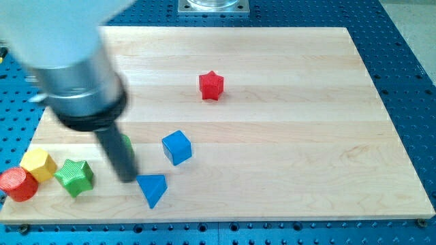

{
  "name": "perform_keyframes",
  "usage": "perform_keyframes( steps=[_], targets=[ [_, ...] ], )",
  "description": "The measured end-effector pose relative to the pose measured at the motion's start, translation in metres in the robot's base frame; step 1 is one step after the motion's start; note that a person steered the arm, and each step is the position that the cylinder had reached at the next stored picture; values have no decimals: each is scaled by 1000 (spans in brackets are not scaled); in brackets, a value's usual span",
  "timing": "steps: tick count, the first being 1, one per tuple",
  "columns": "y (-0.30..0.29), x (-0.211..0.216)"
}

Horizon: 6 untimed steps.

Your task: Push the blue triangle into the green star

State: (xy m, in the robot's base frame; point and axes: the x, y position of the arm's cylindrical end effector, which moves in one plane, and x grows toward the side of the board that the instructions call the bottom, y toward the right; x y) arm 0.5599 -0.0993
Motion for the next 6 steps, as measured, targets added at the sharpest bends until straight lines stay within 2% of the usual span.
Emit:
perform_keyframes(
  steps=[1, 2, 3, 4, 5, 6],
  targets=[
    [86, 0],
    [108, 32],
    [21, 39],
    [-56, 19],
    [-35, 13],
    [68, 8]
  ],
)
